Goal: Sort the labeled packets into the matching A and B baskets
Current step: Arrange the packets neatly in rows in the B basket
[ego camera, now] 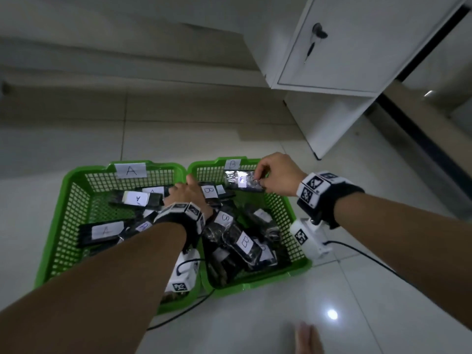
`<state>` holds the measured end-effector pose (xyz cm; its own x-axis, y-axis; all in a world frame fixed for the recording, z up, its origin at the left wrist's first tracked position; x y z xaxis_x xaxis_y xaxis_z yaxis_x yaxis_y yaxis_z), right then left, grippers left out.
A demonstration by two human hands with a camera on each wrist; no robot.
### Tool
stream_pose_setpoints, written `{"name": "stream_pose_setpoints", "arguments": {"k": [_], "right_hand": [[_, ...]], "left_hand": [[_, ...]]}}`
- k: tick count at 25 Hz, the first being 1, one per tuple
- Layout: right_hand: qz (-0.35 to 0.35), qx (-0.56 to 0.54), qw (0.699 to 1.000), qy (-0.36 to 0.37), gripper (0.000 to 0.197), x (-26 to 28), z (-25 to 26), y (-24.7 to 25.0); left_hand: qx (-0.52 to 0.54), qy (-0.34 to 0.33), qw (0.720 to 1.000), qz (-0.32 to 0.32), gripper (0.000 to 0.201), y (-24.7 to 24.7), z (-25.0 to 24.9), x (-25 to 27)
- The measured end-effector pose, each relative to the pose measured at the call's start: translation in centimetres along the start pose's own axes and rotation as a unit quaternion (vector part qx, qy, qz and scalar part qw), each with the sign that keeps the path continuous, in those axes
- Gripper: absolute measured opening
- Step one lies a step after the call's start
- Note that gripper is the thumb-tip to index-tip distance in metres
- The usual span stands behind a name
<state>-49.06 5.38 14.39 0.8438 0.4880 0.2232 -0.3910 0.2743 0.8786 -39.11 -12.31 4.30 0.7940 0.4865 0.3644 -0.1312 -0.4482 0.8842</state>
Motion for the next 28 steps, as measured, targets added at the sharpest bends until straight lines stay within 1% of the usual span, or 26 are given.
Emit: {"name": "stream_pose_setpoints", "arguments": {"k": [1, 2, 3, 4, 5, 6, 8, 10, 11, 12, 15, 16, 18, 19, 20, 21, 22, 23, 24, 25, 26, 27, 28], "right_hand": [[0.011, 0.005, 1.000, 0.009, 0.026, -0.3, 0.0, -0.4], [0.028, 0.025, 0.999, 0.018, 0.034, -0.7, -0.1, -0.8], [0.039, 0.037, 0.998, 0.023, 0.042, -1.4, -0.5, -1.2], [0.042, 0.049, 0.998, 0.015, 0.045, -2.3, -1.1, -1.3], [0.041, 0.042, 0.998, -0.005, 0.041, -3.1, -1.9, -1.6], [0.042, 0.022, 0.998, -0.031, 0.034, -3.8, -2.7, -1.9], [0.054, -0.019, 0.996, -0.074, 0.019, -4.8, -4.1, -3.4], [0.064, -0.020, 0.994, -0.081, 0.011, -6.1, -4.6, -4.5], [0.080, -0.020, 0.993, -0.079, 0.011, -6.8, -4.6, -5.0], [0.100, -0.036, 0.992, -0.074, 0.014, -7.4, -4.6, -5.6], [0.152, -0.121, 0.979, -0.061, 0.019, -8.8, -4.5, -7.1], [0.173, -0.150, 0.971, -0.063, 0.020, -9.0, -4.5, -7.7], [0.219, -0.181, 0.958, -0.049, 0.016, -9.4, -4.6, -8.8], [0.239, -0.204, 0.948, -0.051, 0.014, -9.3, -4.7, -9.2], [0.258, -0.242, 0.933, -0.065, 0.016, -9.3, -4.5, -9.4], [0.264, -0.291, 0.916, -0.087, 0.020, -9.6, -4.4, -9.5], [0.260, -0.320, 0.905, -0.100, 0.022, -9.8, -4.1, -9.6], [0.241, -0.309, 0.916, -0.090, 0.022, -10.1, -3.8, -9.5], [0.207, -0.246, 0.946, -0.050, 0.022, -10.3, -3.3, -9.3], [0.173, -0.162, 0.971, 0.006, 0.020, -10.5, -3.0, -9.2], [0.150, -0.081, 0.983, 0.063, 0.016, -10.3, -2.7, -9.2], [0.140, -0.016, 0.984, 0.113, 0.016, -9.8, -2.7, -9.5], [0.141, 0.036, 0.978, 0.151, 0.023, -9.1, -2.7, -9.9]], "left_hand": [[-0.004, -0.006, 1.000, -0.011, 0.071, -0.2, 0.5, 0.0], [-0.012, -0.020, 0.999, -0.029, 0.073, -0.4, 0.7, -0.1], [-0.027, -0.047, 0.997, -0.046, 0.077, -0.4, 1.1, -0.1], [-0.041, -0.083, 0.994, -0.059, 0.080, -0.2, 1.4, -0.2], [-0.055, -0.122, 0.988, -0.074, 0.081, 0.0, 1.7, -0.2], [-0.067, -0.157, 0.981, -0.087, 0.077, 0.7, 1.8, -0.2], [-0.074, -0.208, 0.971, -0.093, 0.060, 1.8, 1.4, -0.6], [-0.075, -0.239, 0.963, -0.095, 0.046, 2.5, 0.1, -1.9], [-0.063, -0.249, 0.963, -0.085, 0.045, 2.6, -0.7, -2.3], [-0.047, -0.251, 0.964, -0.070, 0.051, 2.5, -1.4, -2.6], [-0.004, -0.228, 0.973, -0.026, 0.080, 1.8, -2.6, -3.4], [0.001, -0.223, 0.975, -0.019, 0.083, 1.5, -2.8, -3.3], [-0.019, -0.212, 0.976, -0.042, 0.071, 1.1, -2.4, -3.0], [-0.034, -0.207, 0.976, -0.054, 0.063, 1.0, -2.1, -2.5], [-0.031, -0.193, 0.978, -0.069, 0.058, 1.1, -1.5, -1.9], [-0.010, -0.175, 0.981, -0.084, 0.055, 1.3, -0.8, -1.5], [0.038, -0.158, 0.982, -0.098, 0.053, 1.6, 0.2, -1.1], [0.097, -0.142, 0.978, -0.115, 0.050, 1.7, 1.0, -0.9], [0.149, -0.132, 0.971, -0.136, 0.047, 1.7, 1.9, -0.8], [0.187, -0.128, 0.962, -0.154, 0.046, 1.7, 2.5, -0.8], [0.209, -0.129, 0.955, -0.165, 0.048, 1.4, 3.1, -0.8], [0.218, -0.131, 0.951, -0.173, 0.053, 1.1, 3.4, -0.8], [0.219, -0.133, 0.949, -0.182, 0.059, 0.8, 3.5, -0.8]]}}
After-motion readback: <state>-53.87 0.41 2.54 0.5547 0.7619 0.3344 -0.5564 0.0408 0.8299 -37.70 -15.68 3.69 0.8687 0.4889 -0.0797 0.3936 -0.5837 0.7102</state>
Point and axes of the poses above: each hand's wrist, its own x-axis away from the middle knuckle, its own y-axis out of the back of the hand, z = x × y, the point moved 4 cm from there along -x, towards the middle knuckle
